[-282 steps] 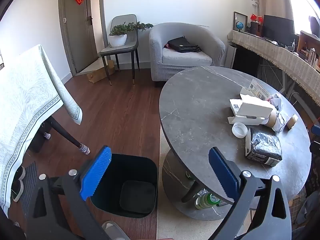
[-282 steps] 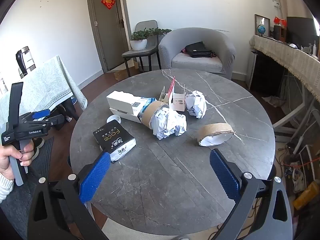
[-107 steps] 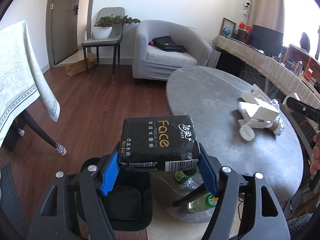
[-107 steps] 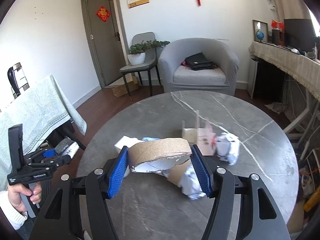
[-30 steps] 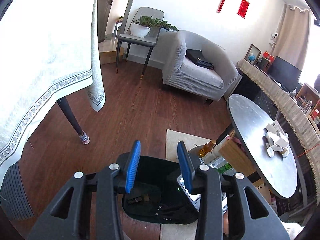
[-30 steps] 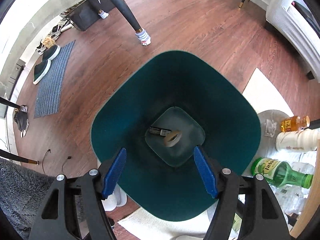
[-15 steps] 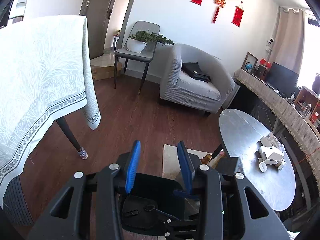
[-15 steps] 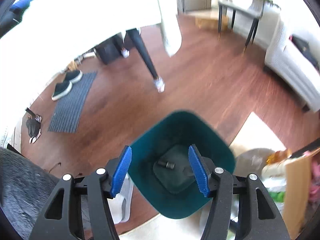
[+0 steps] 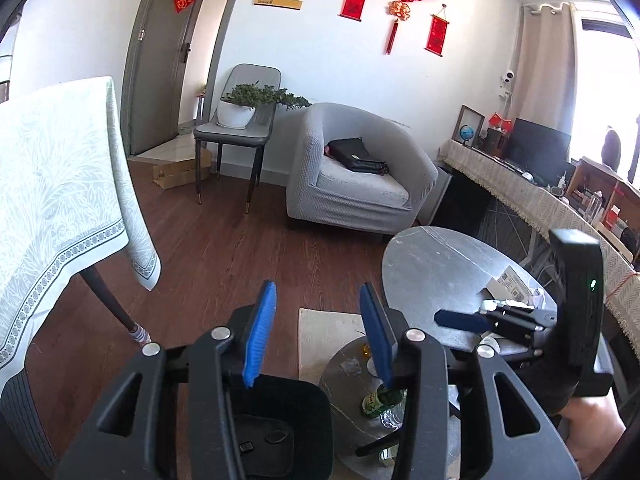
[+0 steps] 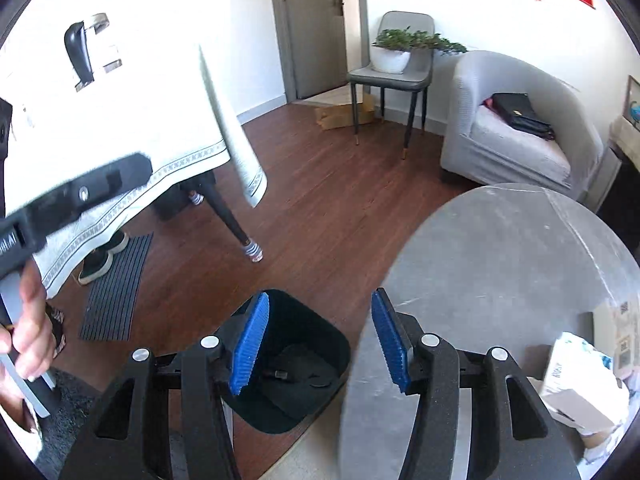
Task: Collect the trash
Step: 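Open the left gripper to drop the tissue pack while the right gripper drops the tape roll, then grasp the white bottle cap with the left gripper while the right gripper grasps the white box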
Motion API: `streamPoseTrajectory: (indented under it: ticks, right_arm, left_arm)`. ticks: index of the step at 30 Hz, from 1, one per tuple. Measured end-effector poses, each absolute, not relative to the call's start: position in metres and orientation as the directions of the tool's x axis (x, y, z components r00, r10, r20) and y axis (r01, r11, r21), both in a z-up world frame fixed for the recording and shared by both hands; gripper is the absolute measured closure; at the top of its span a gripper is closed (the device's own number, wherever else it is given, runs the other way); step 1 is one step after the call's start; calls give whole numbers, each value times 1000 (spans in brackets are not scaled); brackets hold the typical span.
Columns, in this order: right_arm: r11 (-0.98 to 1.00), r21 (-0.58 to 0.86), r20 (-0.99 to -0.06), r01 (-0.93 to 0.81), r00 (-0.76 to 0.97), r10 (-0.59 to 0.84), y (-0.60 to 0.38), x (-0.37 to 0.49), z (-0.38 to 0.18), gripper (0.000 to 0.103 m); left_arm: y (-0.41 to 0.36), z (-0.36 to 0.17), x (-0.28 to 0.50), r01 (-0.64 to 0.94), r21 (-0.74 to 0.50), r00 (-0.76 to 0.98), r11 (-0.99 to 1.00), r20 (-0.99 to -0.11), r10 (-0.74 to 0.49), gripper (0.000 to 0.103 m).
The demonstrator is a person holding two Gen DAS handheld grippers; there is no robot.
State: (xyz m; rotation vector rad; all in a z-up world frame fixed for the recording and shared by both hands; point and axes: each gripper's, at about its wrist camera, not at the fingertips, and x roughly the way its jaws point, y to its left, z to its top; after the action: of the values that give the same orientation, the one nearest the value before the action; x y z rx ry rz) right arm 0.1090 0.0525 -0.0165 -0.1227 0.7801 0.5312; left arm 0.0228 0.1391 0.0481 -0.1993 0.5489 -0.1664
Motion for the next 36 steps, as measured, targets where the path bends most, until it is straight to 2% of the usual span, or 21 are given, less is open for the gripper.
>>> streamPoseTrajectory:
  ticks: [8,17,20,22,24,30,36]
  right_arm:
    - [928,114,-634,-355,693,343,-37,98,-3,49]
    - [963,131,-607,-236,749,266,-120,81,1,49]
    - [968,127,-615,-218,748,249,-138,77,-5,49]
    - [969,129,-624,-212,742,245,-151,72,-8,45]
    - [969,139,-622,-203,744,245,-160,68,-11,36]
    - [964,170,-601,-203,754,265,-170,58,-9,27]
    - [960,195,-598,-202,751,280,-175,54,-13,25]
  left_arm:
    - [60,24,37,221,-193,774,956,-562,-292,49]
    - [-14,-8,39,361,-136,691,923,-625,-362,38]
    - [-29,-15,41,385,-125,675,914,-637,-371,38]
    - [-38,-20,43,392,-118,668,913,-646,-370,38]
    - [-47,-24,46,399,-121,658,909,-653,-376,38]
    - [-68,-36,55,424,-128,631,896,-669,-394,38]
    - [-79,-39,62,444,-148,623,884,-658,-423,46]
